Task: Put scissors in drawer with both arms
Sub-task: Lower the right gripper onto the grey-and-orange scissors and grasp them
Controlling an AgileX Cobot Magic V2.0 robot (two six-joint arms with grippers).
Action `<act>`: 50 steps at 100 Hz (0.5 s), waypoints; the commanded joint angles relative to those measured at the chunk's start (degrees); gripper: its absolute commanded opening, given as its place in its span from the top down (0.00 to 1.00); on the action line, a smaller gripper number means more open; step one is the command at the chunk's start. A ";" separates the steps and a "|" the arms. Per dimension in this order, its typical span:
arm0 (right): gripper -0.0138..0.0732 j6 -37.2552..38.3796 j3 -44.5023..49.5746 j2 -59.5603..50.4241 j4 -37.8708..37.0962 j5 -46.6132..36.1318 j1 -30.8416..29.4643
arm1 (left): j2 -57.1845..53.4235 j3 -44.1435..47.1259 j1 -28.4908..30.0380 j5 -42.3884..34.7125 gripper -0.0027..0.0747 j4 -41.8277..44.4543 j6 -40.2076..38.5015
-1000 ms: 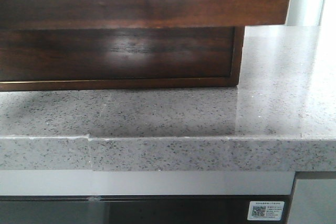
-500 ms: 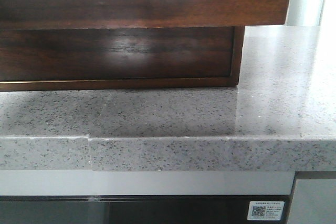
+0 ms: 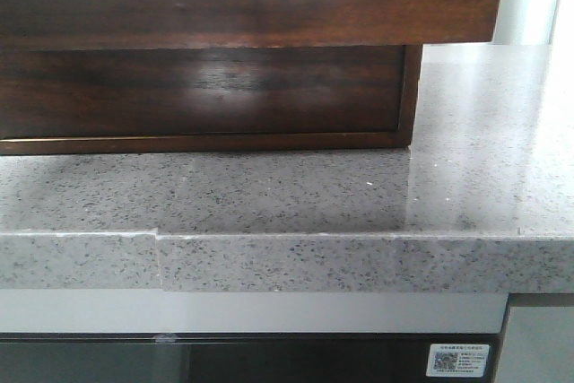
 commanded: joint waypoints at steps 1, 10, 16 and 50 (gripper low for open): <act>0.26 0.36 -4.60 4.39 -1.74 -1.20 -1.70 | 1.85 -1.85 -1.77 -4.78 0.53 0.38 0.42; 0.28 0.25 -7.77 8.32 -1.74 0.39 -3.85 | 2.89 -1.85 -3.21 -6.23 0.53 2.29 0.42; 0.30 0.25 -9.83 11.60 -1.74 0.95 -5.58 | 3.28 -1.85 -3.61 -7.85 0.53 3.95 0.51; 0.36 -14.17 -20.96 31.17 15.73 6.13 -18.88 | 4.25 -1.85 -3.59 -13.51 0.53 4.34 4.95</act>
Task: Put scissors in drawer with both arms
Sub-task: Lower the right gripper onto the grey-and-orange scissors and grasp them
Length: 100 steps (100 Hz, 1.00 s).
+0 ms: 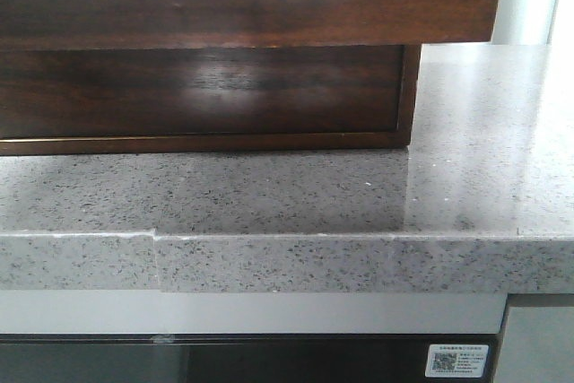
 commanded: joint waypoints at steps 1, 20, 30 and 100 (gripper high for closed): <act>0.36 -7.12 -4.79 3.67 6.57 -0.31 -3.43 | 0.95 -1.85 -0.47 -5.01 0.53 -1.10 0.63; 0.36 -12.02 -10.66 11.46 8.74 1.96 -5.09 | 0.95 -1.85 -0.47 -5.52 0.53 -1.10 0.88; 0.36 -13.25 -13.31 15.14 8.74 2.77 -4.97 | 0.95 -1.85 -0.47 -5.64 0.53 -1.10 0.88; 0.51 -19.59 -29.59 34.84 10.80 10.55 -2.99 | 0.95 -1.85 -0.47 -7.75 0.53 -1.22 0.88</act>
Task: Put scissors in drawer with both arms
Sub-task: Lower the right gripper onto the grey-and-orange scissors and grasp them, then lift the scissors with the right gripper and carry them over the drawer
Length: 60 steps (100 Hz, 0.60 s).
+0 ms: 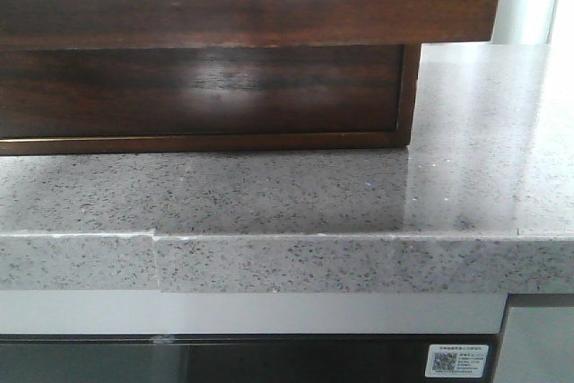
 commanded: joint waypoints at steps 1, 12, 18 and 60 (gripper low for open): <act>0.51 -0.85 -3.46 -1.05 0.03 1.29 0.00 | 0.95 -1.85 -0.47 -4.41 0.53 -1.22 -0.07; 0.51 -0.85 -4.72 -0.12 0.03 2.69 0.00 | 0.95 -1.85 -0.47 -4.41 0.53 -1.22 -0.07; 0.51 -0.85 -4.88 0.01 0.03 3.23 0.00 | 0.95 -1.85 -0.47 -4.41 0.53 -1.22 -0.07; 0.66 -0.85 -4.88 0.01 -0.33 4.40 0.00 | 0.95 -1.85 -0.47 -4.41 0.53 -1.22 -0.07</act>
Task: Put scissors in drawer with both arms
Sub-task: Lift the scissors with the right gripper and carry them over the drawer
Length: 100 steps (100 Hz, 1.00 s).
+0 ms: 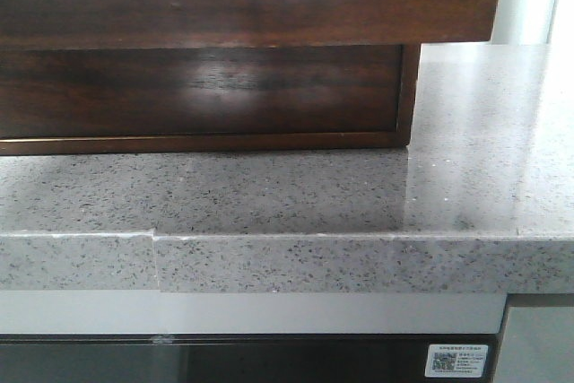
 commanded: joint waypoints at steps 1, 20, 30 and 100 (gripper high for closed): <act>0.67 -0.72 -1.89 -2.81 -0.33 0.37 0.00 | 0.95 -1.85 -0.47 -4.34 0.53 -1.22 -0.07; 0.69 -0.76 -1.89 -2.81 -0.94 0.84 0.00 | 0.95 -1.85 -0.47 -4.34 0.53 -1.22 -0.07; 0.73 -0.76 -1.89 -2.81 -1.21 0.93 0.00 | 0.95 -1.85 -0.47 -4.34 0.53 -1.22 -0.07; 0.82 -1.71 -8.99 -12.06 -1.21 1.48 3.88 | 0.95 -1.85 -0.47 -4.34 0.53 -1.22 -0.07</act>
